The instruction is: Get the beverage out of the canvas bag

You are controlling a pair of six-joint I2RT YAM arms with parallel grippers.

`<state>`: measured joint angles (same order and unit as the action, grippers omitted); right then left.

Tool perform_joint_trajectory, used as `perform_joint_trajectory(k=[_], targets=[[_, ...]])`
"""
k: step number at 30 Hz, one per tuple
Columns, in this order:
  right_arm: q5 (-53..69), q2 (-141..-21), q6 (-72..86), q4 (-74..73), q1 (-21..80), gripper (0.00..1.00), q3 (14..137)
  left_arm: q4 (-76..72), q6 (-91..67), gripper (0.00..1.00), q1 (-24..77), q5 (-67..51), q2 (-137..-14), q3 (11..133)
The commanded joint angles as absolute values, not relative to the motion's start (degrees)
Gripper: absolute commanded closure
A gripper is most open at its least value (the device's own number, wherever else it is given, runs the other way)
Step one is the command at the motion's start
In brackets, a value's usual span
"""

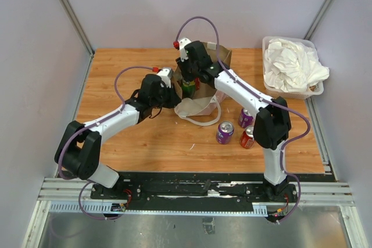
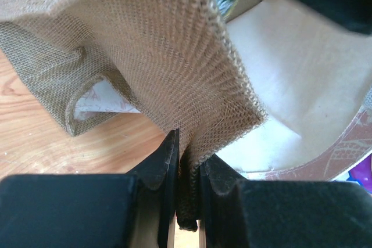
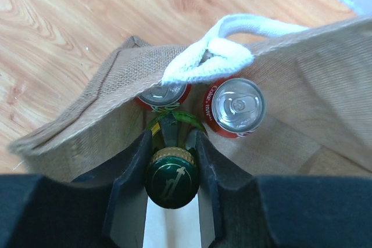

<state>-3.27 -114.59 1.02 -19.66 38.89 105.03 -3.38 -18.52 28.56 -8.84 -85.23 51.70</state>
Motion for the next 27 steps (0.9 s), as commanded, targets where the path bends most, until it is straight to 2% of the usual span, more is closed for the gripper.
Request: perform_joint_trajectory(k=[1, 7, 14, 21, 27], targets=[[-6.61, -106.75, -2.21, -16.11, 38.06, 0.99, 114.02, -2.11, -17.97, 0.85, 26.66, -6.58, -87.26, 52.63], [-10.29, -98.85, -2.75, -19.81, 38.29, 0.99, 115.48, -2.64, -18.52, 0.85, 26.15, -7.18, -87.19, 53.0], [-17.52, -84.1, -3.25, -24.95, 38.49, 0.99, 108.21, -2.74, -18.9, 0.85, 26.11, -7.21, -86.6, 52.91], [-25.05, -74.66, -3.42, -35.43, 38.67, 0.99, 107.78, -2.81, -19.61, 0.85, 26.1, -7.02, -86.08, 52.57], [-29.5, -67.8, -0.29, -38.08, 38.65, 0.99, 98.6, -2.12, -19.55, 0.85, 26.11, -6.18, -84.69, 52.01]])
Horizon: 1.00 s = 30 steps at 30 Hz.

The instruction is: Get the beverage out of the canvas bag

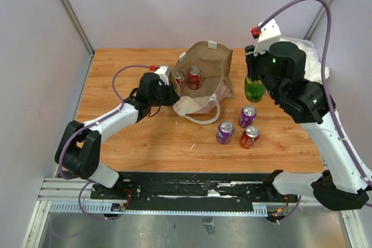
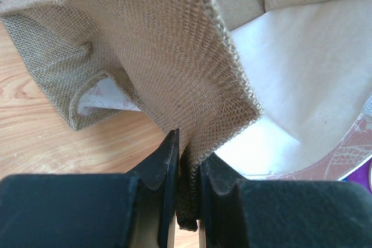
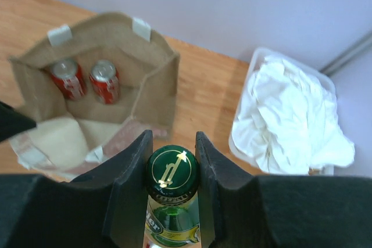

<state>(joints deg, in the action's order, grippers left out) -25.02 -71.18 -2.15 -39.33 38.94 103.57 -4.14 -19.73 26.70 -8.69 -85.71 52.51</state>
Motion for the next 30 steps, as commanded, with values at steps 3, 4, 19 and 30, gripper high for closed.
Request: perform_joint_trajectory(k=[3, 4, 19, 30], targets=[[-29.31, -66.21, 1.97, -37.7, 38.54, 0.99, 93.31, -1.3, -19.28, 0.85, 26.03, -5.25, -83.37, 51.37], [-29.23, -66.16, 2.42, -37.64, 38.5, 0.99, 91.75, -1.04, -19.13, 0.85, 26.0, -5.06, -82.95, 51.15], [-19.52, -72.76, 5.14, -29.26, 32.8, 0.99, 84.06, 0.08, -19.25, 0.85, 24.23, -3.18, -77.17, 46.92], [-13.29, -73.95, 6.09, -17.55, 30.96, 0.99, 72.08, -0.84, -20.85, 0.85, 24.13, -4.16, -77.01, 45.44]])
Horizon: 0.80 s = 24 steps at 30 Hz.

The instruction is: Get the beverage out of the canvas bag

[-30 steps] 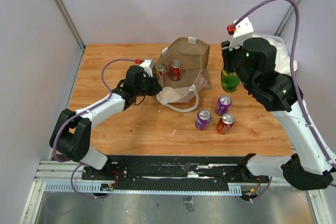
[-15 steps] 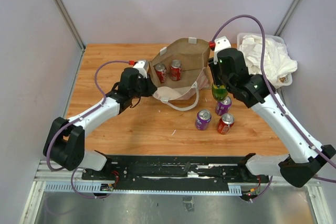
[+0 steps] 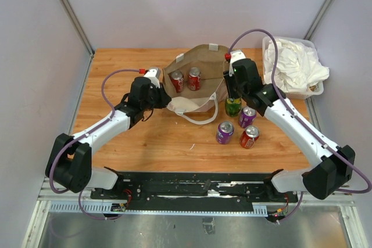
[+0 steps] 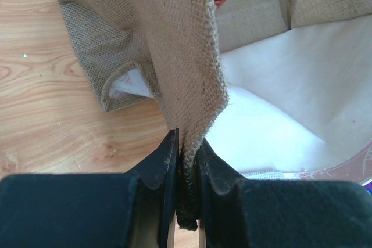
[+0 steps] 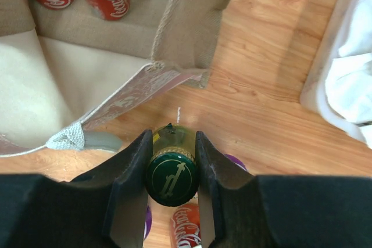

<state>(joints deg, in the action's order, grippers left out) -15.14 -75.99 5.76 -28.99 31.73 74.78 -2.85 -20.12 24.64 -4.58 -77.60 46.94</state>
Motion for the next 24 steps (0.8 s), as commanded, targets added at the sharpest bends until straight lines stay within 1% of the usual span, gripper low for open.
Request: perform_joint_trajectory(k=[1, 6, 13, 21, 22, 23, 24], targets=[[-12.8, -73.61, 6.0, -15.99, 31.02, 0.99, 70.53, -1.0, -20.96, 0.85, 24.09, -4.4, -77.18, 45.44], [-11.35, -72.45, 5.27, -8.9, 30.94, 0.99, 63.92, -1.56, -21.64, 0.85, 24.09, -5.35, -78.17, 45.44], [-10.89, -72.79, 4.16, -0.25, 30.62, 0.99, 57.91, -1.74, -21.84, 0.85, 24.14, -5.52, -78.66, 45.27], [-12.01, -71.7, 7.2, 4.84, 29.97, 0.99, 51.62, -1.79, -21.72, 0.85, 24.11, -5.74, -79.06, 45.07], [-12.22, -71.45, 7.54, 4.2, 29.97, 0.97, 51.02, -1.76, -21.78, 0.85, 24.13, -5.85, -79.13, 45.01], [-12.56, -71.21, 7.8, 3.67, 29.97, 0.94, 50.46, -1.76, -21.77, 0.85, 24.1, -5.91, -79.3, 45.02], [-12.67, -70.89, 7.96, 3.08, 29.97, 0.83, 50.0, -1.86, -21.82, 0.85, 24.11, -6.06, -79.36, 44.96]])
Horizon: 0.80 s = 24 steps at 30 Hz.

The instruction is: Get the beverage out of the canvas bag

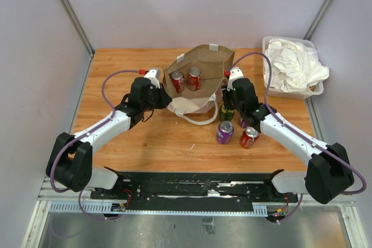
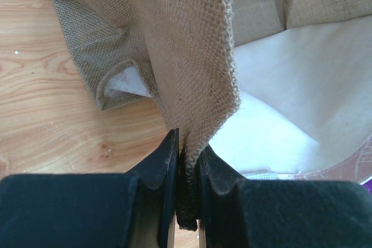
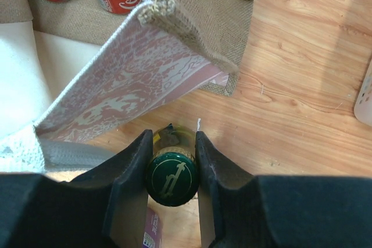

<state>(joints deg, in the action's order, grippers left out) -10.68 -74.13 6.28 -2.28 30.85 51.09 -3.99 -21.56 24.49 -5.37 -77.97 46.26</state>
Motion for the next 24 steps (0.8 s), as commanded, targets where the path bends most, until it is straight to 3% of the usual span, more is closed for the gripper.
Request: perform_joint_trajectory(k=[1, 5, 7, 10, 17, 24], targets=[[-12.72, -70.49, 8.17, 2.41, 30.01, 0.71, 49.59, -1.99, -21.88, 0.85, 24.08, -6.06, -79.36, 44.92], [-12.89, -68.69, 7.98, 0.27, 30.05, 0.28, 48.93, -2.35, -22.01, 0.85, 24.08, -6.34, -79.53, 44.69], [-13.13, -67.95, 7.42, -0.75, 30.06, 0.21, 49.77, -2.47, -22.08, 0.85, 24.08, -6.48, -79.67, 44.65], [-13.27, -66.98, 6.1, -2.99, 30.06, 0.19, 52.8, -2.76, -22.36, 0.85, 24.08, -6.79, -79.8, 44.57], [-14.35, -66.72, 4.75, -10.4, 31.3, 0.29, 67.61, -3.35, -22.75, 0.85, 24.13, -7.03, -79.43, 44.06], [-7.02, -78.15, 3.37, -22.22, 32.69, 0.25, 90.73, -4.34, -23.36, 0.85, 24.12, -7.86, -79.84, 43.82]])
